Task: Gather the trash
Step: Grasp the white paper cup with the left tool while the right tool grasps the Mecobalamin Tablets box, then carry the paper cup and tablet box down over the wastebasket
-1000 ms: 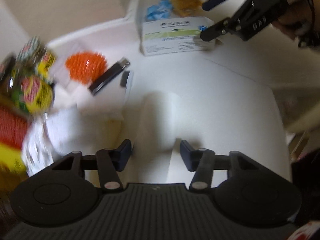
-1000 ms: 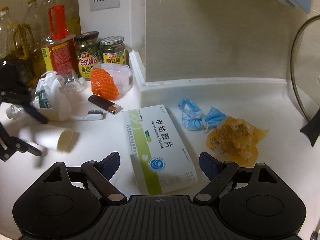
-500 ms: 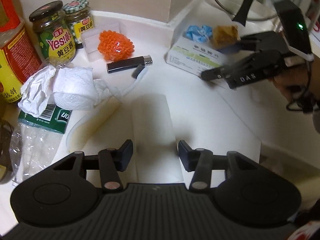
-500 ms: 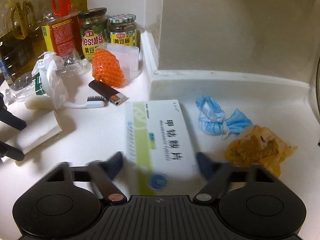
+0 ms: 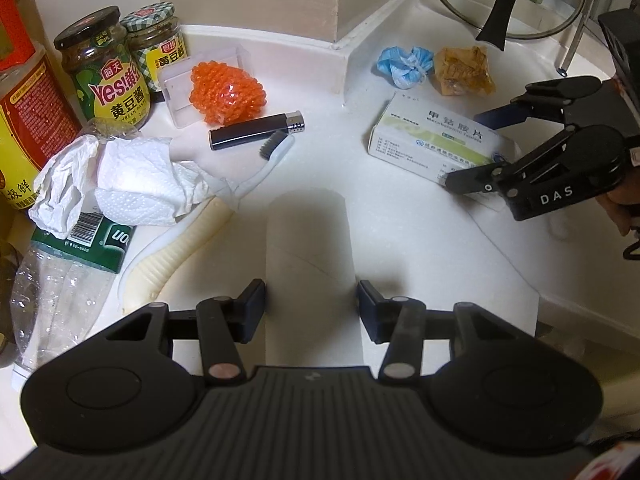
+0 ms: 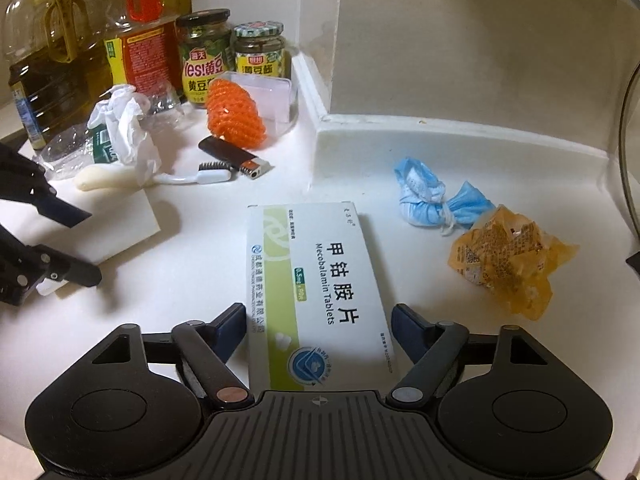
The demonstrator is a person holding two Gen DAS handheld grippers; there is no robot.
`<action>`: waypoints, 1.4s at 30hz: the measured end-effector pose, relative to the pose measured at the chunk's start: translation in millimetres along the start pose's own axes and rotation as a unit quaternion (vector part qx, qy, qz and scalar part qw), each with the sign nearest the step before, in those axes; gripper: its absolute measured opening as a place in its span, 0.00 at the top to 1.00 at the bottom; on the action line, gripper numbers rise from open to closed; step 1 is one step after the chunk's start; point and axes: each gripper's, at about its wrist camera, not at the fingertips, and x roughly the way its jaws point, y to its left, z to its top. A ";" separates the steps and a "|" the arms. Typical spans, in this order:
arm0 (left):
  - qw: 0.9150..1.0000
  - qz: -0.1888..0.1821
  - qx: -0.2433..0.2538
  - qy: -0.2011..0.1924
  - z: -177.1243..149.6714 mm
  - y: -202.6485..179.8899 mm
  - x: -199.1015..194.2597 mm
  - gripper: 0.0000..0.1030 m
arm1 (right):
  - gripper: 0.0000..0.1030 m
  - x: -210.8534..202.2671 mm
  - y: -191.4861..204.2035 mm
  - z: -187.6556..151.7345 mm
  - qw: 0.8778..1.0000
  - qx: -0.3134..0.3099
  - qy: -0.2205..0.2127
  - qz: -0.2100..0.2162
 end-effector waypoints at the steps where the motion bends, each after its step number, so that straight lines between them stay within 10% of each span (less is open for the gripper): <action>1: 1.000 0.001 -0.003 0.001 0.0 0.3 0.9 0.55 | 0.21 1.0 -0.2 0.5 1.000 0.001 0.000 0.001; 19: 0.996 0.006 -0.082 -0.032 -23.9 -24.0 -28.3 0.57 | 0.30 -30.3 4.6 -16.9 0.999 0.045 -0.030 0.003; 42: 0.986 -0.037 -0.158 -0.044 -126.0 -129.7 -98.2 0.57 | 0.30 -154.9 70.4 -145.1 0.994 0.078 -0.016 0.071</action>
